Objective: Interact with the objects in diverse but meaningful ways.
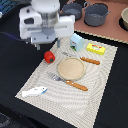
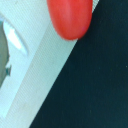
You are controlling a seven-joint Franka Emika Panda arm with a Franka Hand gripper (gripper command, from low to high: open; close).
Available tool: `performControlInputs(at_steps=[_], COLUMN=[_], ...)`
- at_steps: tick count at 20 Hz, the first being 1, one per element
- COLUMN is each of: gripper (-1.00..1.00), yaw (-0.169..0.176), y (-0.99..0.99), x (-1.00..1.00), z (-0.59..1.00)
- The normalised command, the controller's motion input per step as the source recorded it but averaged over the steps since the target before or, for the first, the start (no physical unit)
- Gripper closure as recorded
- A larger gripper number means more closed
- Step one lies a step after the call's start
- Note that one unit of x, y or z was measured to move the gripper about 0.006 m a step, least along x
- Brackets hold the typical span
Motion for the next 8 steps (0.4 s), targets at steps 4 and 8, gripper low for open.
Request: performControlInputs(at_steps=[4, 8], gripper=[-1.0, -1.0], yaw=[0.002, 0.006], y=[-0.07, -0.04], x=[0.24, 0.17], z=[0.53, -0.03])
